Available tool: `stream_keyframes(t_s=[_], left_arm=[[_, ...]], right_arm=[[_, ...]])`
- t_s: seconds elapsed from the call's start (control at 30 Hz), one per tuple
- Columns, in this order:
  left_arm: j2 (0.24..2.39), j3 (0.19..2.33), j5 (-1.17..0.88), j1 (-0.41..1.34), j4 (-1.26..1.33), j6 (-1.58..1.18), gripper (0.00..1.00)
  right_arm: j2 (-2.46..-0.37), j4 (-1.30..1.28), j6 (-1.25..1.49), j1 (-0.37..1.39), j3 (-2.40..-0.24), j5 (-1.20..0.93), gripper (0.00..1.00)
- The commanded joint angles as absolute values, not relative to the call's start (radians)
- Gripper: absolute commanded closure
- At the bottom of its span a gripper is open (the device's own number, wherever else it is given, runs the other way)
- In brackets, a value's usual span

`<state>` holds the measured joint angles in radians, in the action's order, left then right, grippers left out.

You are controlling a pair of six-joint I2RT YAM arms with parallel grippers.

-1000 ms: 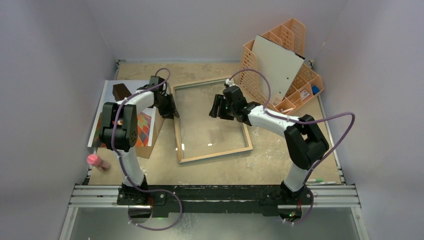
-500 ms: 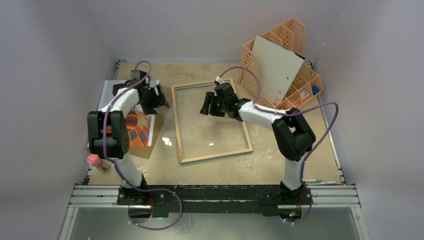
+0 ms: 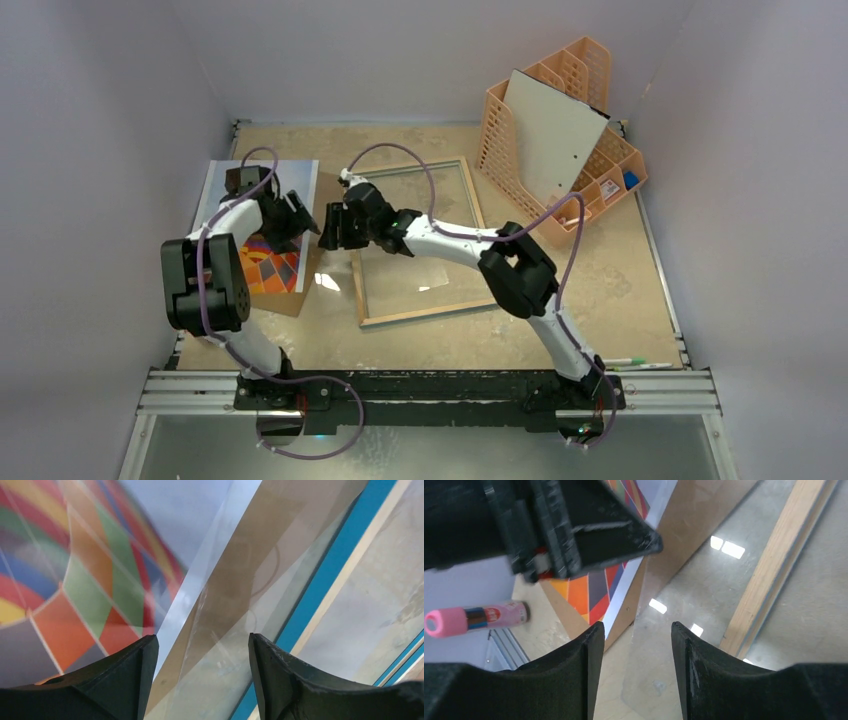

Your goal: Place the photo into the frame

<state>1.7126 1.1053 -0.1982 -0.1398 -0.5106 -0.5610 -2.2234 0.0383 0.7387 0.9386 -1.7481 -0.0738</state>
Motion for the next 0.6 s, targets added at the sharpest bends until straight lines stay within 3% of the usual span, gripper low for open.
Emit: stream_keyframes(t_s=[0.0, 0.13, 0.33, 0.47, 0.57], left_arm=[[1.566, 1.005, -0.197, -0.141, -0.476, -0.612, 0.33], [1.459, 0.9, -0.197, -0.141, -0.462, -0.662, 0.33], [1.394, 0.794, -0.247, -0.141, -0.441, -0.685, 0.49], [1.389, 0.746, -0.271, -0.141, -0.416, -0.699, 0.49], [1.391, 0.731, -0.285, -0.141, -0.402, -0.703, 0.48]], right_arm=[[-2.293, -0.033, 0.764, 0.943, -1.834, -0.055, 0.46], [-2.331, -0.067, 0.764, 0.952, -1.856, -0.033, 0.47], [-2.382, -0.182, 0.766, 0.953, -1.908, 0.087, 0.57], [-2.385, -0.263, 0.751, 0.953, -1.928, 0.199, 0.6], [-2.379, -0.295, 0.723, 0.957, -1.939, 0.254, 0.55]])
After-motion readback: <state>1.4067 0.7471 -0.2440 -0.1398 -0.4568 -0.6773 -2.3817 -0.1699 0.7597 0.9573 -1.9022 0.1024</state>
